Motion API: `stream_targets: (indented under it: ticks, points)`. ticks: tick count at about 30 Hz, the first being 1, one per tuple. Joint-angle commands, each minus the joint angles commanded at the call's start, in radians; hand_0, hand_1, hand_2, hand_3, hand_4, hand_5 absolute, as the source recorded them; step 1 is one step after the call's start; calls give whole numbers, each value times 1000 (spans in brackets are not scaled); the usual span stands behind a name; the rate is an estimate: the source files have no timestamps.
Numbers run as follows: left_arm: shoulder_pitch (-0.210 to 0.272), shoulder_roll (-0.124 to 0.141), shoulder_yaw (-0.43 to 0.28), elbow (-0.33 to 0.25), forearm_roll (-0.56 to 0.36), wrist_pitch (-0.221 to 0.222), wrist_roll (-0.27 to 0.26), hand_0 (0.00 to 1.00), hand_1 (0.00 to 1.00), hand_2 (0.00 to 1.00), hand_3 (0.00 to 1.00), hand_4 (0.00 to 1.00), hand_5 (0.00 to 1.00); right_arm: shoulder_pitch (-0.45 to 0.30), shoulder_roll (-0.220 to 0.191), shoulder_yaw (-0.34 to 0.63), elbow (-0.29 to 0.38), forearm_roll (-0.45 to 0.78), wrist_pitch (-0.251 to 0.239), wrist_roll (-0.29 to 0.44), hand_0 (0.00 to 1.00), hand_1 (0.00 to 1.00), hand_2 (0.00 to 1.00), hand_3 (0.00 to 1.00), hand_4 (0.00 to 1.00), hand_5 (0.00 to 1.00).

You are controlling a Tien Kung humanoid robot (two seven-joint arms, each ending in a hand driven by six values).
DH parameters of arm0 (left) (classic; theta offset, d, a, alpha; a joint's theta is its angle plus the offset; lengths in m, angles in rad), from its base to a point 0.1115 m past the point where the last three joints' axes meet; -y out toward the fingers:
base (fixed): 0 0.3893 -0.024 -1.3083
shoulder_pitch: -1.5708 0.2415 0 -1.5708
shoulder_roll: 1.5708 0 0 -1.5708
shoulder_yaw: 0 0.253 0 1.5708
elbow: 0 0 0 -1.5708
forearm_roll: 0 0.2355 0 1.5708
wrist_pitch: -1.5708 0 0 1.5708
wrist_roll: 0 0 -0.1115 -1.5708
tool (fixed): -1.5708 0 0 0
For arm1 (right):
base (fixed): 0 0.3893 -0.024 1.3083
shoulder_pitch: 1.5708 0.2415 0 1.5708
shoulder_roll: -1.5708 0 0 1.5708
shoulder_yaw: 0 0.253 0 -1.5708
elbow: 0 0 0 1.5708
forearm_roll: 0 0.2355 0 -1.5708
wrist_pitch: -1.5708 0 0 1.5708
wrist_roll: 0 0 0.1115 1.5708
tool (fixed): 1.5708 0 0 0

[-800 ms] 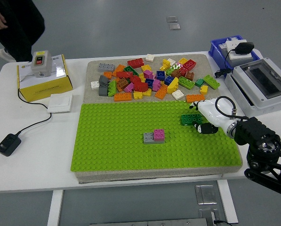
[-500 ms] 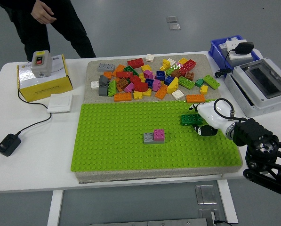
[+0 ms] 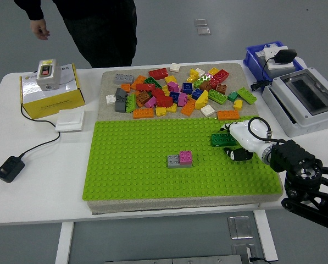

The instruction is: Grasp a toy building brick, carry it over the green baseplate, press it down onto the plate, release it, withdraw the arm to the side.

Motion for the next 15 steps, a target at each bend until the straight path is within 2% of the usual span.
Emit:
stream_targets:
  ticks: [4, 5, 10, 11, 15]
  points:
    - [0, 0, 1, 0, -1, 0, -1, 651, 634, 579, 658, 377, 528, 2, 4, -2, -10, -1, -10, 2, 2, 150, 688, 793, 636, 350]
    - [0, 0, 2, 0, -2, 0, -2, 652, 634, 581, 660, 374, 536, 2, 6, -2, -14, 0, -11, 2, 2, 143, 602, 736, 637, 355]
    - [0, 0, 3, 0, -4, 1, -4, 652, 634, 581, 660, 374, 536, 2, 12, -9, -32, 5, -17, 5, 2, 143, 602, 736, 637, 355]
    - [0, 0, 3, 0, -4, 2, -4, 651, 635, 583, 660, 368, 543, 2, 13, -9, -35, 5, -18, 6, 2, 137, 489, 686, 636, 355]
    - [0, -1, 5, 0, -7, 2, -6, 651, 635, 583, 660, 368, 543, 1, 15, -8, -41, 6, -28, 10, 2, 137, 489, 686, 636, 355]
